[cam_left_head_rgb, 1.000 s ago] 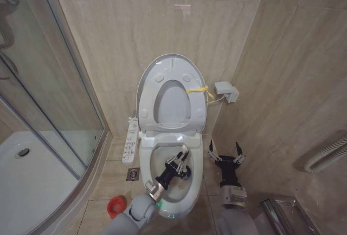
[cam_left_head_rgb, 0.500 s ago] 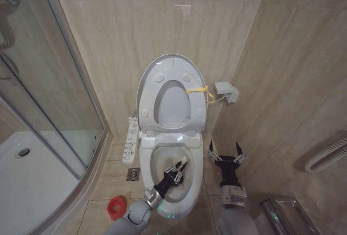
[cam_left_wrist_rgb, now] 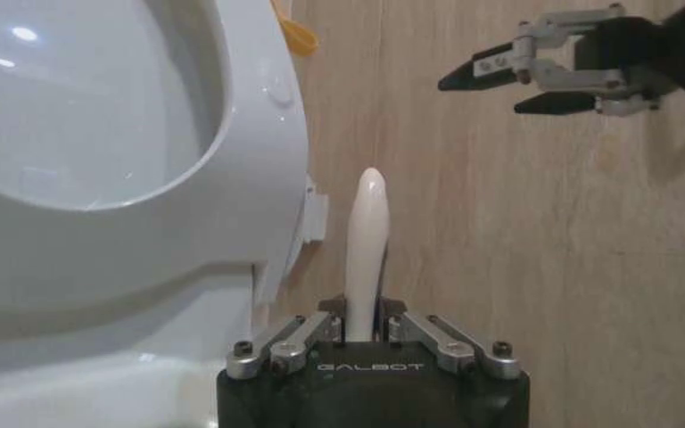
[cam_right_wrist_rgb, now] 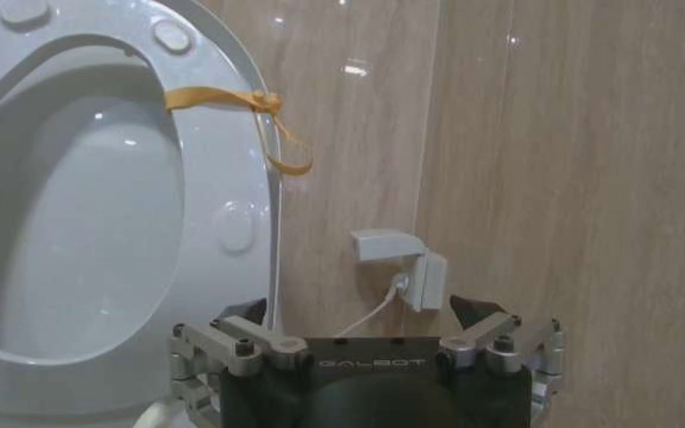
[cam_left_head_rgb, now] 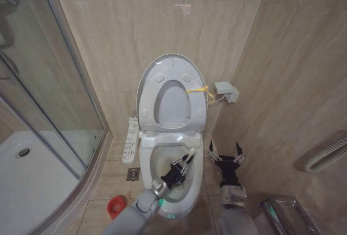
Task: Open the toilet lid, clean the toilet bowl with a toilet brush, close the toilet lid, and flush.
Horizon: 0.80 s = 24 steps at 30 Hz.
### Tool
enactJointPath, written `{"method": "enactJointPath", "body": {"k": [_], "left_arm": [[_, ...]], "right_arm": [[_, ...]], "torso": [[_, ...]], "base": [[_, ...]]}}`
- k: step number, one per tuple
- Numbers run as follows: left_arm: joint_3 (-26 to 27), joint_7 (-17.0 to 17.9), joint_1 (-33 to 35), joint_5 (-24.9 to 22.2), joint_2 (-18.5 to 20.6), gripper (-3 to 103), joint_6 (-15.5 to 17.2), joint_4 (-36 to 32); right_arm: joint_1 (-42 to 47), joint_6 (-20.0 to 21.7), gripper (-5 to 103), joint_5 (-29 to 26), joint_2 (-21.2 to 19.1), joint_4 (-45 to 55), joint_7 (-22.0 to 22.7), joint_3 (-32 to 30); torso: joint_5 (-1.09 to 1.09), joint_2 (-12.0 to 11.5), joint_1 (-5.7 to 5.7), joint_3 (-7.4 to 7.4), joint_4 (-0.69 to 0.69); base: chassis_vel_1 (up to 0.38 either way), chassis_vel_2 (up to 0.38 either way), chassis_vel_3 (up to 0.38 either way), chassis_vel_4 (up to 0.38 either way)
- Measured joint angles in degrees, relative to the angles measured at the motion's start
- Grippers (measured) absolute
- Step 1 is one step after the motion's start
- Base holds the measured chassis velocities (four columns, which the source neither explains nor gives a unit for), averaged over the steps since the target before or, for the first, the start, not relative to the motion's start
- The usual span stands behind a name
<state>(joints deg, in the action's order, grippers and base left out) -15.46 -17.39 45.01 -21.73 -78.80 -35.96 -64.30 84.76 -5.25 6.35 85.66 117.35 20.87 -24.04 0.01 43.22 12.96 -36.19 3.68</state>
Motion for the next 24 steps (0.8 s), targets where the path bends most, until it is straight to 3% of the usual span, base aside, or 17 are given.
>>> {"method": "enactJointPath", "body": {"k": [11, 19, 24], "left_arm": [[-1.8, -1.0, -2.3, -2.8, -1.4, 16, 0.5, -0.8], [-0.2, -2.7, -2.9, -1.9, -2.3, 16, -3.2, 9.9], [0.3, -2.3, -3.7, -1.3, -1.7, 16, -3.1, 9.0]], "right_arm": [[0.0, 0.0, 100, 0.0, 0.0, 0.0, 0.0, 0.0], [0.0, 0.0, 100, 0.0, 0.0, 0.0, 0.0, 0.0], [0.0, 0.0, 100, 0.0, 0.0, 0.0, 0.0, 0.0]], "torso": [[0.0, 0.0, 0.0, 0.0, -0.02], [-0.01, 0.0, 0.0, 0.02, -0.02], [-0.01, 0.0, 0.0, 0.0, -0.02]], "base": [[0.0, 0.0, 0.0, 0.0], [0.0, 0.0, 0.0, 0.0], [0.0, 0.0, 0.0, 0.0]]}}
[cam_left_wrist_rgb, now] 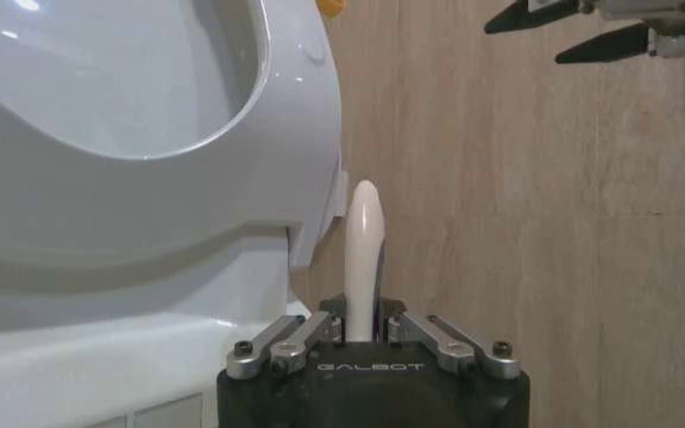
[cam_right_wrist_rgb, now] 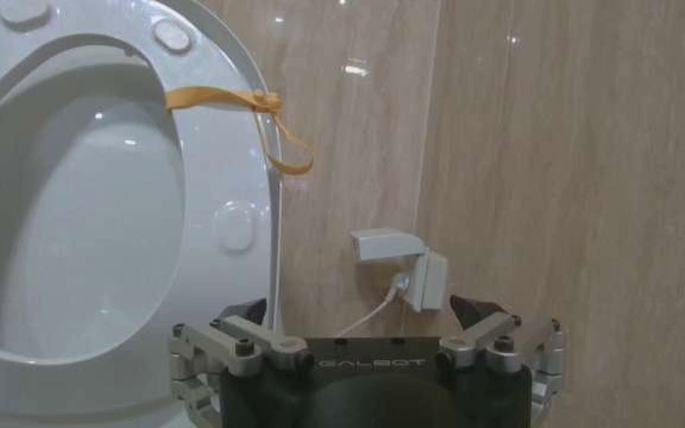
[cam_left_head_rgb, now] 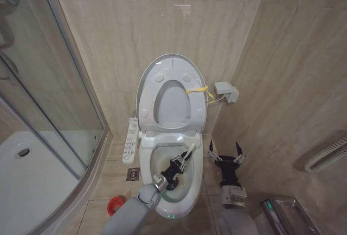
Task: Open the toilet lid, clean the toilet bowl with a toilet brush, close the toilet lid, and flush.
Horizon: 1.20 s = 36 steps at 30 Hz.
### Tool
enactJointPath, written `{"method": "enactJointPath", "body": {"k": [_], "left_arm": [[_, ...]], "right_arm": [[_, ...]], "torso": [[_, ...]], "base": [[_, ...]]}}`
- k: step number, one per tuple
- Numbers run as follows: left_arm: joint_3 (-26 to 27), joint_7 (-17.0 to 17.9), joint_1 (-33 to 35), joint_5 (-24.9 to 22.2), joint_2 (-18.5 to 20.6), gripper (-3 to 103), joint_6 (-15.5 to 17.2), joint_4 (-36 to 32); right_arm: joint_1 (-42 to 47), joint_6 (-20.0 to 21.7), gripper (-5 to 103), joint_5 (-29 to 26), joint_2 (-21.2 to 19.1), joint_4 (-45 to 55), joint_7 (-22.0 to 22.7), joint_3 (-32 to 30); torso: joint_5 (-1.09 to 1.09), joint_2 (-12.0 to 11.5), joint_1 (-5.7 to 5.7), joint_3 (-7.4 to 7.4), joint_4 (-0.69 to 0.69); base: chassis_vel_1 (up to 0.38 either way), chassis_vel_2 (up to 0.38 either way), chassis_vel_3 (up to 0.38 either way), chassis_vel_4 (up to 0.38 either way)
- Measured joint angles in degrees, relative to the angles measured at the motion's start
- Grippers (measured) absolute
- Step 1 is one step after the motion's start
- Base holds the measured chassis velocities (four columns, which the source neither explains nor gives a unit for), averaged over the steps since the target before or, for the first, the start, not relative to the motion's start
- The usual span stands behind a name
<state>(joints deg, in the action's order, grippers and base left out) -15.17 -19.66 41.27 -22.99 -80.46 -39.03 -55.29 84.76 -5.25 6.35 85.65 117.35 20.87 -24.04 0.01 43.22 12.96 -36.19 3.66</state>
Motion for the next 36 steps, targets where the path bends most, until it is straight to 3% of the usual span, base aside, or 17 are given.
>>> {"method": "enactJointPath", "body": {"k": [5, 8, 12, 20, 23, 30, 36], "left_arm": [[-0.2, 0.8, 0.3, 0.1, -0.1, 16, 0.7, -4.4], [-2.0, 1.7, 2.3, -0.4, 0.3, 16, 2.0, -10.4], [-3.2, 1.6, 3.8, -0.7, 0.6, 16, 2.5, -12.3], [-1.0, -3.8, 2.5, -1.3, 1.1, 16, -0.3, -2.6], [0.8, -4.0, 1.4, -0.9, 0.9, 16, -1.0, 0.0], [1.8, -3.3, 1.9, -0.1, 2.1, 16, -0.3, -5.3], [2.7, -4.0, 2.7, -1.1, 3.4, 16, -1.0, -4.7]], "right_arm": [[0.0, 0.0, 100, 0.0, 0.0, 0.0, 0.0, 0.0], [0.0, 0.0, 100, 0.0, 0.0, 0.0, 0.0, 0.0], [0.0, 0.0, 100, 0.0, 0.0, 0.0, 0.0, 0.0], [0.0, 0.0, 100, 0.0, 0.0, 0.0, 0.0, 0.0], [0.0, 0.0, 100, 0.0, 0.0, 0.0, 0.0, 0.0], [0.0, 0.0, 100, 0.0, 0.0, 0.0, 0.0, 0.0], [0.0, 0.0, 100, 0.0, 0.0, 0.0, 0.0, 0.0]], "torso": [[-0.01, 0.0, 0.0, 0.0, 0.03], [0.0, 0.0, 0.0, 0.0, 0.02], [-0.01, 0.0, -0.01, 0.01, 0.01], [-0.02, 0.0, -0.01, 0.01, 0.02], [-0.02, 0.0, -0.01, 0.01, 0.03], [-0.01, 0.0, 0.0, 0.0, 0.01], [-0.01, 0.0, 0.0, 0.0, 0.01]], "base": [[0.0, 0.0, 0.0, 0.0], [0.0, 0.0, 0.0, 0.0], [0.0, 0.0, 0.0, 0.0], [0.0, 0.0, 0.0, 0.0], [0.0, 0.0, 0.0, 0.0], [0.0, 0.0, 0.0, 0.0], [0.0, 0.0, 0.0, 0.0]]}}
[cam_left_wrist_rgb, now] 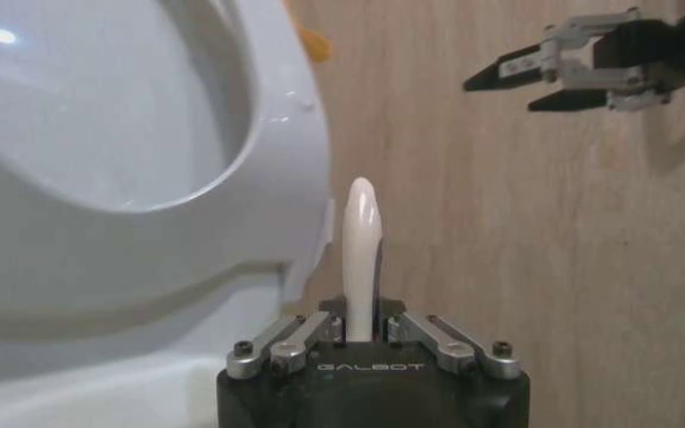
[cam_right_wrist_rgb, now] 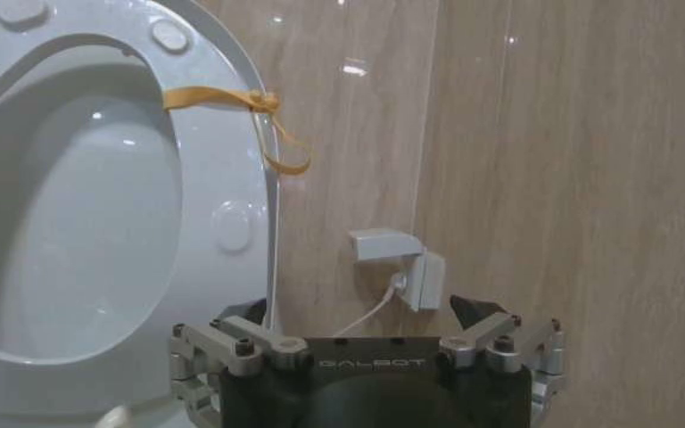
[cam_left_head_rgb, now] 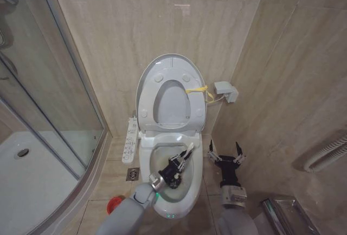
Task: Open the toilet lid, clean the toilet bowl with a toilet brush, close the toilet lid, and flush.
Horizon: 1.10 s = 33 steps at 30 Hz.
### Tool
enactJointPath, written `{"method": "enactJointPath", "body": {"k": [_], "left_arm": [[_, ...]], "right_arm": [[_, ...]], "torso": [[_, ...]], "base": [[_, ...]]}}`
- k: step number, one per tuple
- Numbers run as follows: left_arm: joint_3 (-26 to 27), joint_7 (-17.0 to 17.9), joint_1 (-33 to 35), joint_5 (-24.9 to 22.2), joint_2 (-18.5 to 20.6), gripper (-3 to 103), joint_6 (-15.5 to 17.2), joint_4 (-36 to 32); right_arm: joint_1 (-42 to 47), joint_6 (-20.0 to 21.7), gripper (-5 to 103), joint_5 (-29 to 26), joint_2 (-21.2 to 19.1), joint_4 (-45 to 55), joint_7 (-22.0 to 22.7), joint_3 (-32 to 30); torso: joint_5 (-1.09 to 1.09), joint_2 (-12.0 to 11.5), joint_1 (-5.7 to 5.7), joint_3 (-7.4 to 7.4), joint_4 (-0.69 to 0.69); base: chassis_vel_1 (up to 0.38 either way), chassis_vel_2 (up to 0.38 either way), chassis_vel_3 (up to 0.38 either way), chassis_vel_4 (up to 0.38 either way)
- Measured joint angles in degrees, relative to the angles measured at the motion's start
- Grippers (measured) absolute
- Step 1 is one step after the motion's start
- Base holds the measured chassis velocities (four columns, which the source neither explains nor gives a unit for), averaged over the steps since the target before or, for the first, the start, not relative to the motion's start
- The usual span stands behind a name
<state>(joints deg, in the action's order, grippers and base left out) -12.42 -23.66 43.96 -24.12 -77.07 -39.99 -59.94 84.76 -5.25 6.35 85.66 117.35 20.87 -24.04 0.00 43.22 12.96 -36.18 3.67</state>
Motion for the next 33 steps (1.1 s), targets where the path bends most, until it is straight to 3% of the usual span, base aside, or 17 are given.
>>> {"method": "enactJointPath", "body": {"k": [4, 15, 25, 33], "left_arm": [[2.2, -1.0, 0.6, -0.5, 1.4, 16, -1.5, 1.7], [4.6, -2.8, 3.0, -0.6, 2.5, 16, -1.6, 0.5], [5.7, -7.2, 4.3, 2.2, 3.8, 16, -1.5, 2.5], [5.7, -5.4, 2.8, 2.3, 1.5, 16, -2.0, 4.3]], "right_arm": [[0.0, 0.0, 100, 0.0, 0.0, 0.0, 0.0, 0.0], [0.0, 0.0, 100, 0.0, 0.0, 0.0, 0.0, 0.0], [0.0, 0.0, 100, 0.0, 0.0, 0.0, 0.0, 0.0], [0.0, 0.0, 100, 0.0, 0.0, 0.0, 0.0, 0.0]], "torso": [[0.0, 0.0, 0.0, 0.0, 0.0], [0.0, 0.0, 0.0, 0.01, 0.0], [0.01, 0.0, -0.01, 0.01, -0.02], [0.01, 0.0, 0.0, 0.0, 0.0]], "base": [[0.0, 0.0, 0.0, 0.0], [0.0, 0.0, 0.0, 0.0], [0.0, 0.0, 0.0, 0.0], [0.0, 0.0, 0.0, 0.0]]}}
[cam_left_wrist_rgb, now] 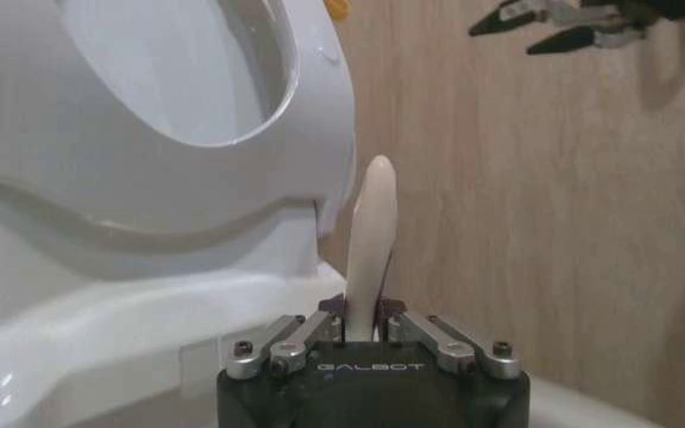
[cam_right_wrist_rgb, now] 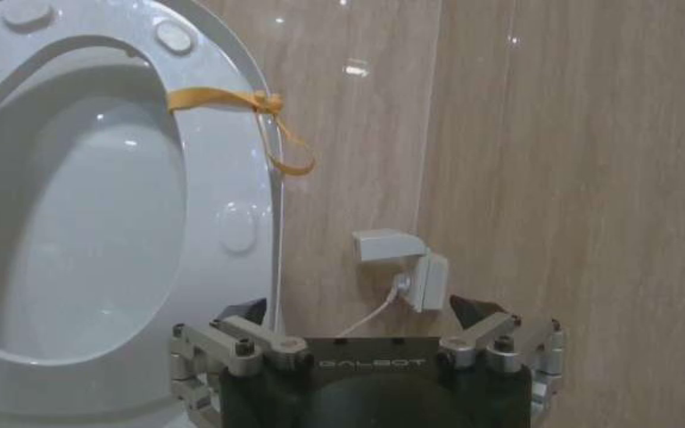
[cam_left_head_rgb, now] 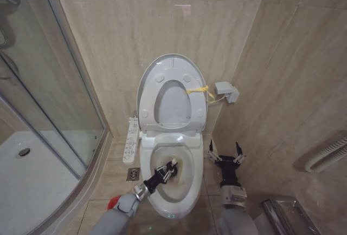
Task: Open the toilet lid, clean the toilet bowl with a toilet brush, close the toilet lid, and flush.
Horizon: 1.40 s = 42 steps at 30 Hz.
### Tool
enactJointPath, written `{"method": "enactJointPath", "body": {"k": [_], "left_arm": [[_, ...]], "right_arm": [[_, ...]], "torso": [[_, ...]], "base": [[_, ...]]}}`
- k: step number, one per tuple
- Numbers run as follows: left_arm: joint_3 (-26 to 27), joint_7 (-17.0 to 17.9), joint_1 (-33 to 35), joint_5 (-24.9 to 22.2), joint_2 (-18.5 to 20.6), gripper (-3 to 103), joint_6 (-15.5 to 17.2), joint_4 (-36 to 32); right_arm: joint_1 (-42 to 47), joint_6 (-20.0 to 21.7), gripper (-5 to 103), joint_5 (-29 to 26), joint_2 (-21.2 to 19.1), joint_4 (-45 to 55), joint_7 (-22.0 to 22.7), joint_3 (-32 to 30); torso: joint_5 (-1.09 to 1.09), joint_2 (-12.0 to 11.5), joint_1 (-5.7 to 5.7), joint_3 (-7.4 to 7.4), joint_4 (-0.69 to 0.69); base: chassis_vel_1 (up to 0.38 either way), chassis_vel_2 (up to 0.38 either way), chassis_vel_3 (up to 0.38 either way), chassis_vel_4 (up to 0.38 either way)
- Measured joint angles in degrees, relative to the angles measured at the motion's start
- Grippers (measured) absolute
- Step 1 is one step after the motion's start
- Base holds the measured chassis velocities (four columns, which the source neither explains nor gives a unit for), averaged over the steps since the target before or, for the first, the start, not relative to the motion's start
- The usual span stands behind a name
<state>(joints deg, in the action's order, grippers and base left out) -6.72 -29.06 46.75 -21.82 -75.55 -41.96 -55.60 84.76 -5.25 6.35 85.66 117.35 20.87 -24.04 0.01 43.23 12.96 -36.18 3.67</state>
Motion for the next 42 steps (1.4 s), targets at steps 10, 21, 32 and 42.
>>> {"method": "enactJointPath", "body": {"k": [10, 21, 32, 42], "left_arm": [[-2.3, -0.3, -5.1, 0.1, -6.4, 16, 3.3, -1.7], [-4.3, 0.5, -3.6, -0.1, -9.5, 16, 4.0, -2.3], [-2.3, -1.0, -5.6, 1.2, -9.2, 16, 0.9, 5.7], [-3.8, 0.1, -5.6, -0.4, -10.3, 16, 1.5, 3.0]], "right_arm": [[0.0, 0.0, 100, 0.0, 0.0, 0.0, 0.0, 0.0], [0.0, 0.0, 100, 0.0, 0.0, 0.0, 0.0, 0.0], [0.0, 0.0, 100, 0.0, 0.0, 0.0, 0.0, 0.0], [0.0, 0.0, 100, 0.0, 0.0, 0.0, 0.0, 0.0]], "torso": [[-0.01, 0.0, 0.0, 0.0, 0.02], [0.0, 0.0, 0.0, 0.0, 0.0], [0.02, 0.0, -0.04, 0.03, 0.0], [-0.03, 0.0, 0.02, -0.02, 0.02]], "base": [[0.0, 0.0, 0.0, 0.0], [0.0, 0.0, 0.0, 0.0], [0.0, 0.0, 0.0, 0.0], [0.0, 0.0, 0.0, 0.0]]}}
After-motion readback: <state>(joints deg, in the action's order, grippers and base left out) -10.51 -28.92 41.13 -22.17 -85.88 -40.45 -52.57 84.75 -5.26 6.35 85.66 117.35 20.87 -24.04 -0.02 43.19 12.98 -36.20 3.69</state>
